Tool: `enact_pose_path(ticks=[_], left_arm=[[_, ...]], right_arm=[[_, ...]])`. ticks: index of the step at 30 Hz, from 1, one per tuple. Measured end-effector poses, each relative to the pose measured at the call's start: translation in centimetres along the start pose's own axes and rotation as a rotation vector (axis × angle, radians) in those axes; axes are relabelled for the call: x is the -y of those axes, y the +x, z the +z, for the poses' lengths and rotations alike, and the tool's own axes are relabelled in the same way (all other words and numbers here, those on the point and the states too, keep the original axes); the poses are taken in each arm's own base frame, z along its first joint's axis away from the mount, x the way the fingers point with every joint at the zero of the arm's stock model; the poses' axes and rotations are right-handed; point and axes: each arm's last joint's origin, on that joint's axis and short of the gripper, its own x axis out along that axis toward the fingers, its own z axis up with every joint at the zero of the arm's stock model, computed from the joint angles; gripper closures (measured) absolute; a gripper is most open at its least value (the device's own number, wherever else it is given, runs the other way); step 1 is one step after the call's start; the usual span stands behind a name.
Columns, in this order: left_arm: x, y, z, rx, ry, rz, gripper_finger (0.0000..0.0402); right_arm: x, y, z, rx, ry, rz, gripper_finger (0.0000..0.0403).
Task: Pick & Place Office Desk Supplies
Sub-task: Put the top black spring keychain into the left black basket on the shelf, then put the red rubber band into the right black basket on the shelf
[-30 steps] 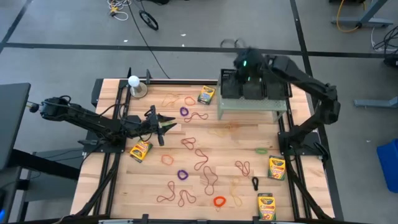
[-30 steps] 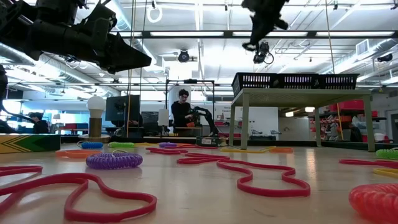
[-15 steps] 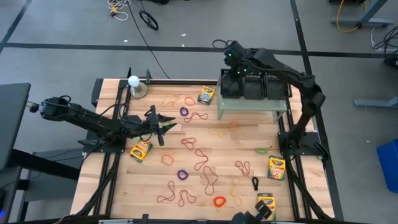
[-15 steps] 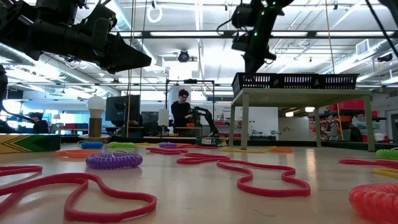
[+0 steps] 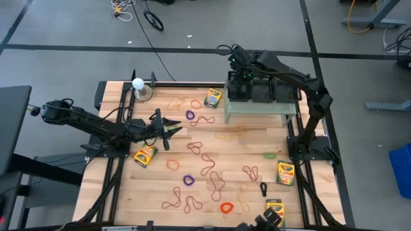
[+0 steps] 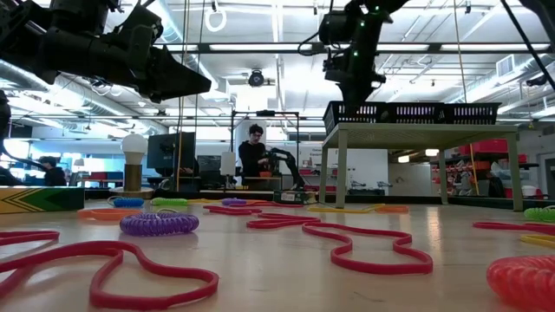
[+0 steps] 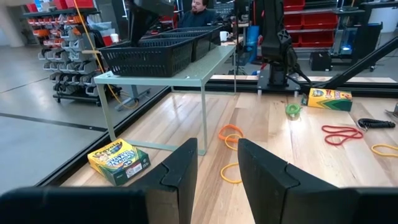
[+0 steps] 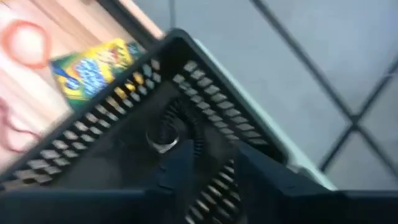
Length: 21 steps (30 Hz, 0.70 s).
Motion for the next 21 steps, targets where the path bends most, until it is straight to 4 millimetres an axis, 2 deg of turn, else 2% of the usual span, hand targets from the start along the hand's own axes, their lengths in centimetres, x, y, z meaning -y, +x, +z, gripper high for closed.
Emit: enact_pose_path(ticks=[5,7,10,17,21], left_arm=[[0.0,0.0,0.0,0.000,0.000,0.000,0.0277],[0.0,0.0,0.0,0.000,0.000,0.000,0.0277],[0.0,0.0,0.0,-0.001,0.000,0.000,0.0277],[0.0,0.0,0.0,-0.001,0.000,0.000,0.0277],[0.0,0.0,0.0,0.000,0.000,0.000,0.0277]], right_arm=[[-0.3,-3.6,-1.0,0.073,-0.058,-0.019,0.0238],[-0.8,-5.3,-1.8,0.091,-0.077,0.020,0.0244],[-2.4,-7.0,-3.5,0.143,-0.122,0.073,0.0277],[-7.4,-8.1,-9.6,0.295,-0.194,0.245,0.0390],[-10.3,-8.0,-13.4,0.413,-0.185,0.376,0.0386]])
